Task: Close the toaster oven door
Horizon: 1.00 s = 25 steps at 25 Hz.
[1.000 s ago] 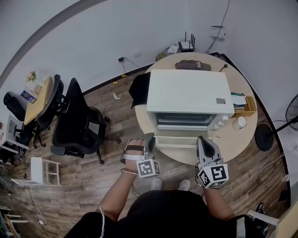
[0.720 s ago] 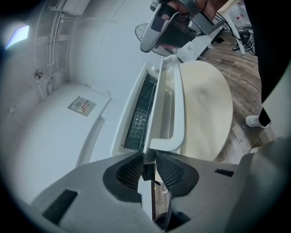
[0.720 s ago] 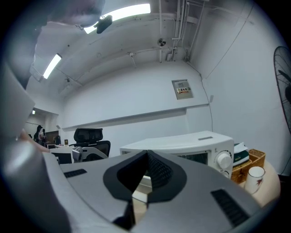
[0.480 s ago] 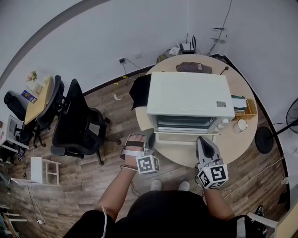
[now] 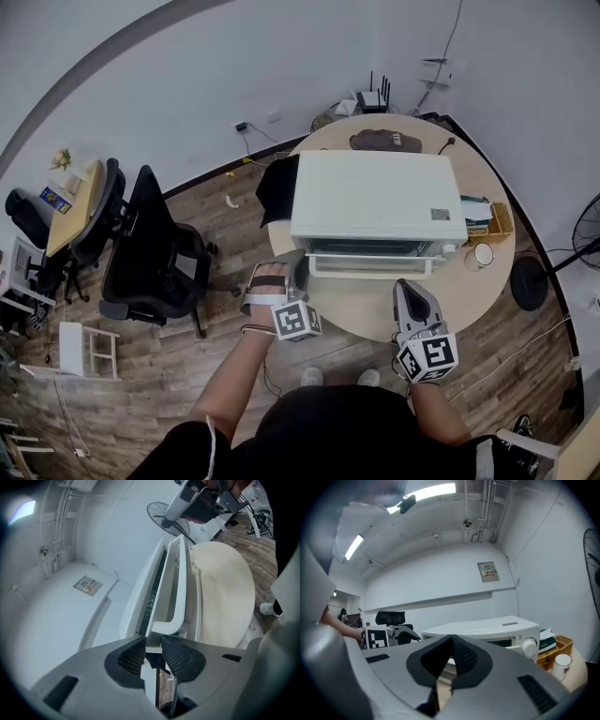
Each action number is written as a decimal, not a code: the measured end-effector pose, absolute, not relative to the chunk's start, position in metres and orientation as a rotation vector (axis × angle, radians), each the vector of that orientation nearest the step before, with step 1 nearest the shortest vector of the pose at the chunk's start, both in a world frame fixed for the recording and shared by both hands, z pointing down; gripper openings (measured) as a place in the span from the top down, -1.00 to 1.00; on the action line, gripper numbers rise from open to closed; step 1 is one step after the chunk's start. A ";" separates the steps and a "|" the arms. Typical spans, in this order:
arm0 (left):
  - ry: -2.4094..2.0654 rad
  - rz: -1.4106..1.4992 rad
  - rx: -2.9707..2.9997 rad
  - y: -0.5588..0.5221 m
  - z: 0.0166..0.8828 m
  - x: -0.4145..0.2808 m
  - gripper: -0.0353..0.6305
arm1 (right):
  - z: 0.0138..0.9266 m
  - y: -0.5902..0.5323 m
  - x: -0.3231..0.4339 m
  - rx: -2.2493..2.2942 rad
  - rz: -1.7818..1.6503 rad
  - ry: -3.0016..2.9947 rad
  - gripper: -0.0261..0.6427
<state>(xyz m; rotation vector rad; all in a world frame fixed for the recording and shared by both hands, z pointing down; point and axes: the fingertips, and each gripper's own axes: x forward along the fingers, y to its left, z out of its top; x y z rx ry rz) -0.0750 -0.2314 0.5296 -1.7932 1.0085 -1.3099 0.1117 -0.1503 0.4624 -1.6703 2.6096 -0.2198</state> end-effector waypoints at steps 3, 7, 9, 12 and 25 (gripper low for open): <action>1.012 -1.306 -1.795 -0.236 0.529 -0.074 0.62 | 0.462 -0.152 0.116 -1.682 -0.213 2.607 0.93; 1.033 -1.312 -1.797 -0.243 0.528 -0.074 0.61 | 0.461 -0.153 0.117 -1.687 -0.212 2.601 0.93; 1.037 -1.314 -1.804 -0.246 0.527 -0.074 0.61 | 0.461 -0.153 0.116 -1.681 -0.219 2.606 0.93; 1.043 -1.311 -1.808 -0.250 0.526 -0.074 0.61 | 0.463 -0.154 0.114 -1.666 -0.241 2.619 0.93; 1.047 -1.296 -1.811 -0.255 0.525 -0.073 0.61 | 0.464 -0.148 0.112 -1.647 -0.274 2.624 0.93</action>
